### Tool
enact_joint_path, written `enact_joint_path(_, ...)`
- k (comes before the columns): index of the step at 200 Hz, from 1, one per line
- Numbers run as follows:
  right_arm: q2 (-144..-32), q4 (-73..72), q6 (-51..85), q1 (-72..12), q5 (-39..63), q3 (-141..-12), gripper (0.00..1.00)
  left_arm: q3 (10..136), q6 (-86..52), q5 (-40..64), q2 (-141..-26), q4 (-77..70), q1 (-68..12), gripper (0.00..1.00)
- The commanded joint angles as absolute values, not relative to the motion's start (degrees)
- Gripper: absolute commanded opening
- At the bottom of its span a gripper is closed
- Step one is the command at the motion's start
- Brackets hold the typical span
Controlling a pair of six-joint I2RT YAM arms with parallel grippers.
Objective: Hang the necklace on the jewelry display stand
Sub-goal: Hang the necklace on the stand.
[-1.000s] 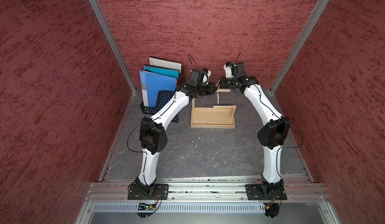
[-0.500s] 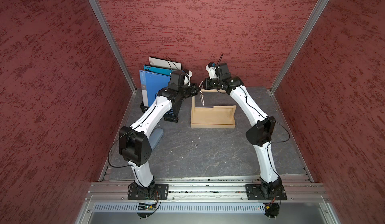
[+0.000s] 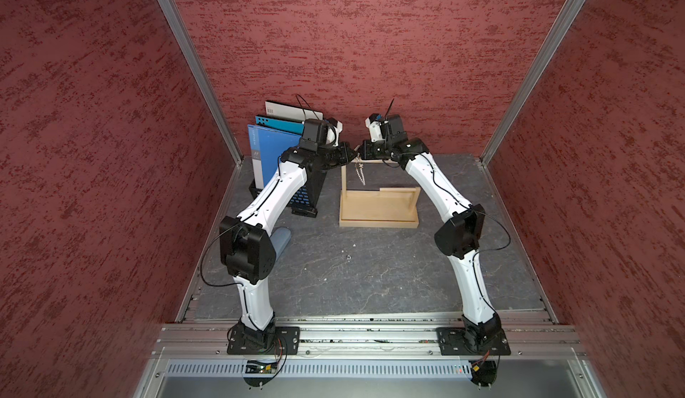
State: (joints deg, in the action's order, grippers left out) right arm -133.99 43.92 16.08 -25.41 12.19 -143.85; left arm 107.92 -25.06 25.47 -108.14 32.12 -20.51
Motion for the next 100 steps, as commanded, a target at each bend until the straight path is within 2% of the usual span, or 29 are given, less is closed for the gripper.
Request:
enact_joint_path(1, -135.74, 42.36, 16.46, -23.91, 7.71, -144.97, 0.07, 109.15, -23.64, 28.07, -107.54, 34.43, -20.37, 0.00)
enact_joint_path(59, -135.31, 41.48, 14.72, -24.34, 12.52, -144.97, 0.07, 98.92, -24.37, 28.11, -102.47, 30.77, -20.48, 0.00)
enact_joint_path(100, -135.24, 43.32, 12.61, -25.17, 12.21, -144.93, 0.17, 96.65, -24.35, 28.03, -101.92, 30.67, -20.26, 0.00)
